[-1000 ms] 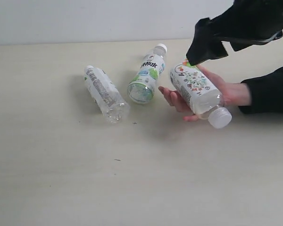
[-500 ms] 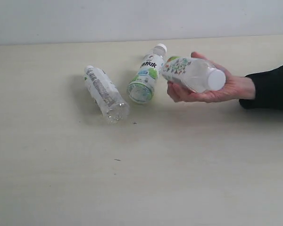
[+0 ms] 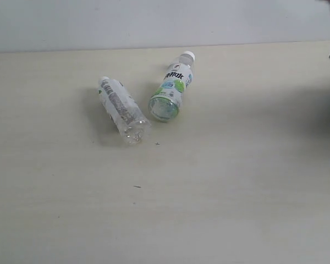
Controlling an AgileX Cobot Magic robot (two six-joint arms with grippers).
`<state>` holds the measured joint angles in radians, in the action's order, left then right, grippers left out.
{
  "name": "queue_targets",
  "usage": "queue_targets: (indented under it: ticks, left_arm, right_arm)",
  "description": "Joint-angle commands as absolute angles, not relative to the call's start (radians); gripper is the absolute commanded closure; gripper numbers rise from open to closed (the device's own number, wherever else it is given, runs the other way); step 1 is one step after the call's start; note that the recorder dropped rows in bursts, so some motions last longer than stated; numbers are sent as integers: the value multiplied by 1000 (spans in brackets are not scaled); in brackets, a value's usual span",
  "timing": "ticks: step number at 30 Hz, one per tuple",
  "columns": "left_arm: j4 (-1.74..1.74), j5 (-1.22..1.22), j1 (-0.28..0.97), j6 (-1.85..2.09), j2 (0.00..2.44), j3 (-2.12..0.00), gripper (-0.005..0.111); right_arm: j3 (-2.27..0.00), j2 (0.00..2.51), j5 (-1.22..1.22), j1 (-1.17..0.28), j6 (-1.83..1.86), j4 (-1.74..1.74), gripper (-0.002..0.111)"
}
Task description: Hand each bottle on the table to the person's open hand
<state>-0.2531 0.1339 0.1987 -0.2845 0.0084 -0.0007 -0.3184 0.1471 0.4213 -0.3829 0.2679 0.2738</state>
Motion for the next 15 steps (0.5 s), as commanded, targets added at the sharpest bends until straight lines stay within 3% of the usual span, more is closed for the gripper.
queue_targets:
  ticks: [1, 15]
  left_arm:
    - [-251, 133, 197, -292, 8, 0, 107]
    - [-251, 133, 197, -292, 8, 0, 107]
  right_arm:
    - [-314, 116, 394, -385, 261, 269, 106]
    - [-314, 28, 434, -385, 261, 230, 106]
